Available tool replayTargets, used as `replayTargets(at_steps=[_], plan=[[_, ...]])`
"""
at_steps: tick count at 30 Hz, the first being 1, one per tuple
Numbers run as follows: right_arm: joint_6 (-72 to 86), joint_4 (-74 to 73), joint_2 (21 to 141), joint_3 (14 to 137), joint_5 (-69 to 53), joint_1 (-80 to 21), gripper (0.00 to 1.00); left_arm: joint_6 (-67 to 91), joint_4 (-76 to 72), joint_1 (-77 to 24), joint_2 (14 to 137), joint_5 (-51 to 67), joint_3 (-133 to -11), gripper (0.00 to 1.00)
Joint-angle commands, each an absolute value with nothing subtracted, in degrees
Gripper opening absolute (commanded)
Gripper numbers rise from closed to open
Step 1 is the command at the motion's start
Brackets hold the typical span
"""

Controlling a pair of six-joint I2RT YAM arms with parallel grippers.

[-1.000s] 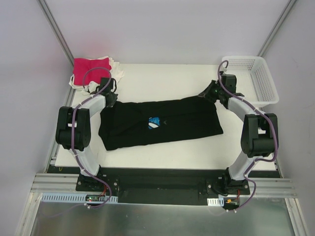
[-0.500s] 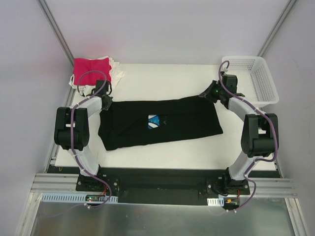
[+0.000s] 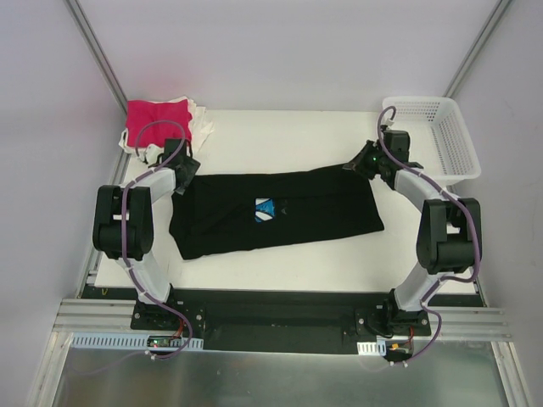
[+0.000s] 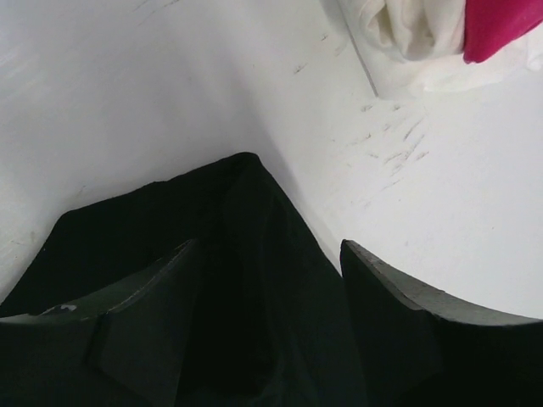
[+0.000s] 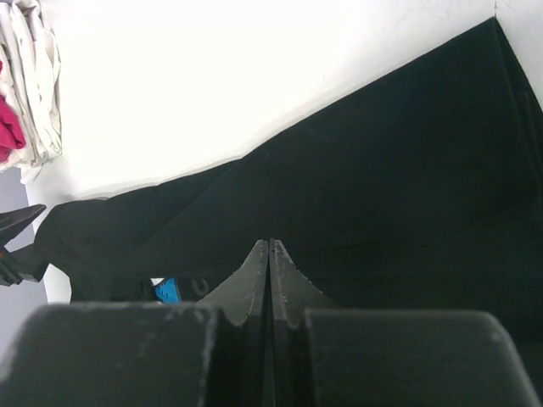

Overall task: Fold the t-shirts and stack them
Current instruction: Fold the other side of the tshirt into a rectangle

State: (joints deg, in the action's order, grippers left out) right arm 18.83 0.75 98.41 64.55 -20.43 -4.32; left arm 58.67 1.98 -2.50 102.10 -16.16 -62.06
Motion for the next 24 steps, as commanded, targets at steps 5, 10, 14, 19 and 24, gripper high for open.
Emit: replayTargets(at_steps=[5, 10, 14, 19, 24], plan=[[19.42, 1.41, 92.46, 63.99, -21.18, -10.00, 0.01, 54.41, 0.97, -4.12, 87.83, -12.22, -60.12, 0.64], [21.09, 2.45, 95.79, 64.60, -22.67, -21.24, 0.06, 51.77, 0.79, -6.59, 79.82, -13.18, -56.26, 0.63], [22.59, 3.43, 100.10, 66.97, -23.99, -29.34, 0.08, 48.35, 0.79, -10.01, 78.74, -14.85, -57.39, 0.63], [23.29, 2.81, 106.60, 72.15, -24.70, -36.90, 0.09, 47.20, 0.18, -10.46, 83.57, -11.18, -58.62, 0.61], [23.38, 1.15, 112.13, 76.89, -25.31, -40.69, 0.13, 45.53, 0.18, -10.46, 90.87, -6.51, -60.99, 0.56]])
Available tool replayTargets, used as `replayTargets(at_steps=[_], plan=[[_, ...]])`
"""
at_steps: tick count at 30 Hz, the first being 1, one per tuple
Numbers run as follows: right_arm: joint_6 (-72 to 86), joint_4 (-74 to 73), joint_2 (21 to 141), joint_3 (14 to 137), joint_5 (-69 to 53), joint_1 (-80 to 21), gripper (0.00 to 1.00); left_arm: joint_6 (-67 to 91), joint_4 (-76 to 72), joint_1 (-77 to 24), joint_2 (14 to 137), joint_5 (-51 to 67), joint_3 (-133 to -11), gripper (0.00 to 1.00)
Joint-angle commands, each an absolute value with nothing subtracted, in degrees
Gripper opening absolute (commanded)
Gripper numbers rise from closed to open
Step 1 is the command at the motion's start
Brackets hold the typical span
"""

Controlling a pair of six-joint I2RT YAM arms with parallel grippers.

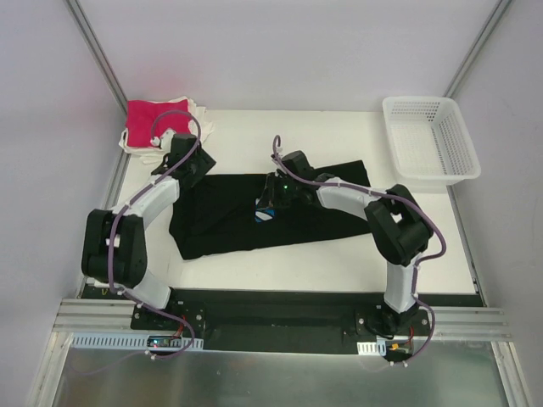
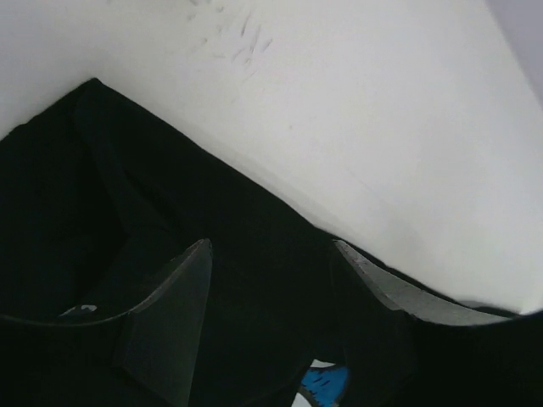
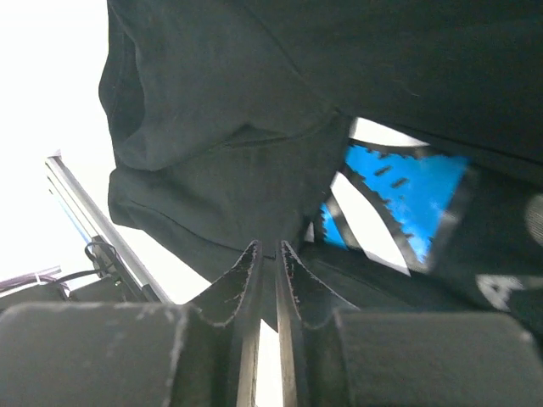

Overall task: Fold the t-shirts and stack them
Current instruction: Fold the other side of the tshirt into a rectangle

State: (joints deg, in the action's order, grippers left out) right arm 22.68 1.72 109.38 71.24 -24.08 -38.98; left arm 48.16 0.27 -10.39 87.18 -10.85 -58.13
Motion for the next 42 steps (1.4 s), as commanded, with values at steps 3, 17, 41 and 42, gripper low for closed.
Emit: replayTargets(at_steps=[3, 17, 41, 42], plan=[[23.03, 0.27, 114.43, 80.24, -25.75, -42.54, 0.14, 45.00, 0.18, -10.55, 93.42, -5.01, -61.96, 0.53], [24.43, -0.79, 120.67, 83.58, -26.02, -45.09, 0.25, 43.16, -1.05, -10.55, 94.66, -5.54, -62.93, 0.43], [23.38, -4.22, 129.55, 94.74, -23.91, -45.18, 0.34, 41.75, -1.05, -10.55, 95.71, -6.06, -63.37, 0.41], [23.38, -4.13, 129.81, 94.92, -23.99, -44.83, 0.34, 41.75, -1.05, -10.55, 95.89, -6.06, -63.37, 0.40]])
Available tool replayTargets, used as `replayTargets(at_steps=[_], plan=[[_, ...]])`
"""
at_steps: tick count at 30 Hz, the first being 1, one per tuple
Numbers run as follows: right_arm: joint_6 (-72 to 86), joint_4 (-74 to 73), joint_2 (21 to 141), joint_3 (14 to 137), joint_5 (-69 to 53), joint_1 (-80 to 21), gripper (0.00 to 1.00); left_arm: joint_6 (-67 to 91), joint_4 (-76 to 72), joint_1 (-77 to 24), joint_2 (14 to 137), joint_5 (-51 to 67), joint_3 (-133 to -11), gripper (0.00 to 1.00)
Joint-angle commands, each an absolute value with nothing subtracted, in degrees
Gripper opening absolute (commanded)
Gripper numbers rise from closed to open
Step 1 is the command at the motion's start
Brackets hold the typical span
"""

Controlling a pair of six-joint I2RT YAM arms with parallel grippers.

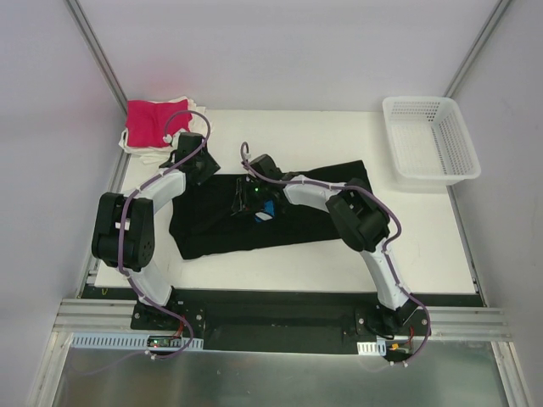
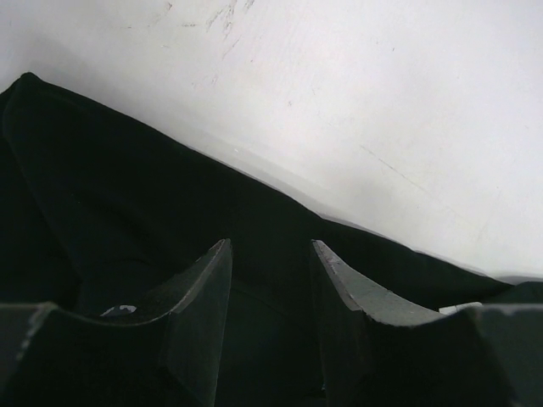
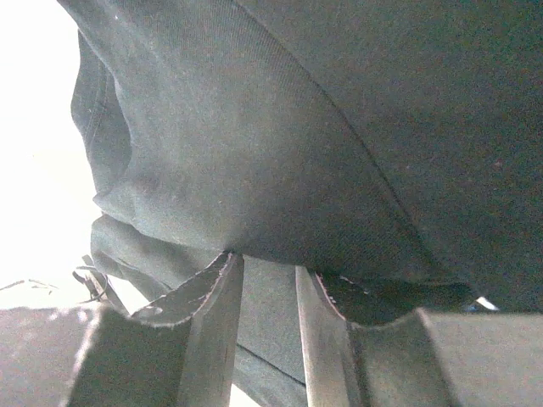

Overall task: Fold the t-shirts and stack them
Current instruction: Fold the other side of the tshirt into a rectangle

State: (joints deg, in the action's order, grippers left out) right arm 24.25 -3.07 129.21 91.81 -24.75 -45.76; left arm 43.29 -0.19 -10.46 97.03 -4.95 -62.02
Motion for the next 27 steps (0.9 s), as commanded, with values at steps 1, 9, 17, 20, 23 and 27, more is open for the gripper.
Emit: replayTargets(at_steps=[1, 9, 17, 20, 23, 27], plan=[[23.38, -4.22, 130.08, 95.44, -24.08, -44.56, 0.34, 41.75, -1.05, -10.55, 96.06, -5.98, -63.46, 0.40], [23.47, -4.57, 132.27, 97.56, -23.99, -42.89, 0.38, 40.96, -1.05, -10.46, 96.68, -6.59, -63.90, 0.40], [23.91, -4.83, 133.50, 98.26, -22.33, -42.45, 0.36, 40.96, -1.05, -9.93, 97.29, -6.94, -64.07, 0.39], [23.91, -5.36, 134.20, 98.61, -21.27, -42.36, 0.36, 40.87, -1.05, -9.76, 97.47, -7.03, -64.07, 0.39], [24.17, -6.15, 134.91, 99.58, -20.74, -42.36, 0.37, 40.87, -1.05, -9.49, 97.65, -6.86, -63.99, 0.39], [24.43, -6.33, 135.61, 99.84, -19.78, -42.45, 0.38, 40.43, -1.05, -9.40, 97.65, -7.03, -63.98, 0.38]])
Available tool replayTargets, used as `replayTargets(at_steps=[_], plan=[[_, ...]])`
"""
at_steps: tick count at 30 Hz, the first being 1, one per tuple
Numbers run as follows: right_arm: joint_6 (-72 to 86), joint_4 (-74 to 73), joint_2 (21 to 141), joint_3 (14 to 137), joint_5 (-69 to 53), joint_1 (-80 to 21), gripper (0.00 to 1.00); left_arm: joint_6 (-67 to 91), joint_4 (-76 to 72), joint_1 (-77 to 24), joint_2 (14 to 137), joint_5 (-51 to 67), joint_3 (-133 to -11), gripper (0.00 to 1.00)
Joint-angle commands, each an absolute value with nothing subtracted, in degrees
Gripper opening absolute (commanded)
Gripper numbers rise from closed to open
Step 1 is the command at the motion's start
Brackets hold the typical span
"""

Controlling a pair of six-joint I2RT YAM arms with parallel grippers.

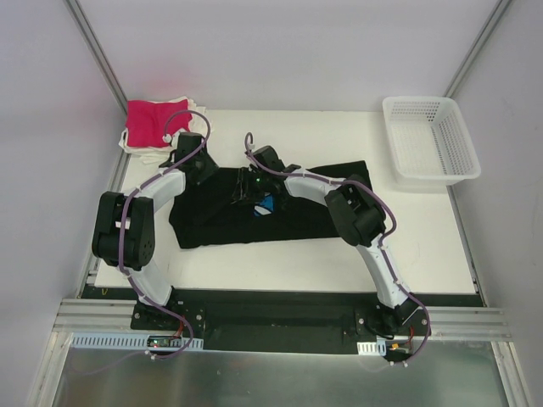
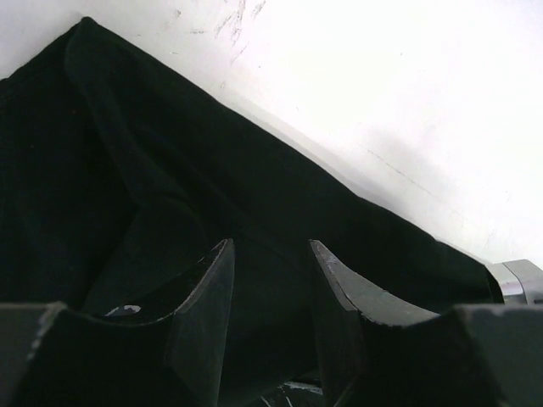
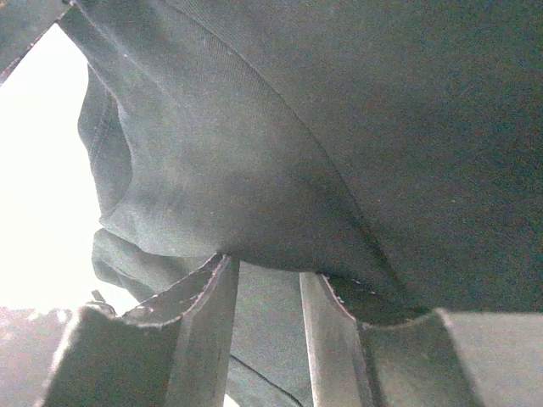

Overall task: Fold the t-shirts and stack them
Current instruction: Fold the other side of the tshirt into a rectangle

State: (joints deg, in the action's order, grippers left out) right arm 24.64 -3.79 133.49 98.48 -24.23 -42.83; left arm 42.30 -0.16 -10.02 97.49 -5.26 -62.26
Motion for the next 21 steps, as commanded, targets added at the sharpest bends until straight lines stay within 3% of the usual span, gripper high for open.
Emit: replayTargets(at_steps=[1, 14, 21], plan=[[24.52, -6.50, 135.70, 99.93, -19.51, -42.45, 0.38, 40.34, -1.05, -9.40, 97.65, -7.38, -64.07, 0.39], [23.82, -9.05, 136.23, 101.78, -15.74, -41.14, 0.22, 37.44, -1.05, -8.88, 98.96, -8.44, -64.51, 0.38], [24.43, -9.05, 133.87, 100.47, -18.63, -37.62, 0.26, 30.44, -0.88, -9.22, 98.71, -3.44, -67.58, 0.36]])
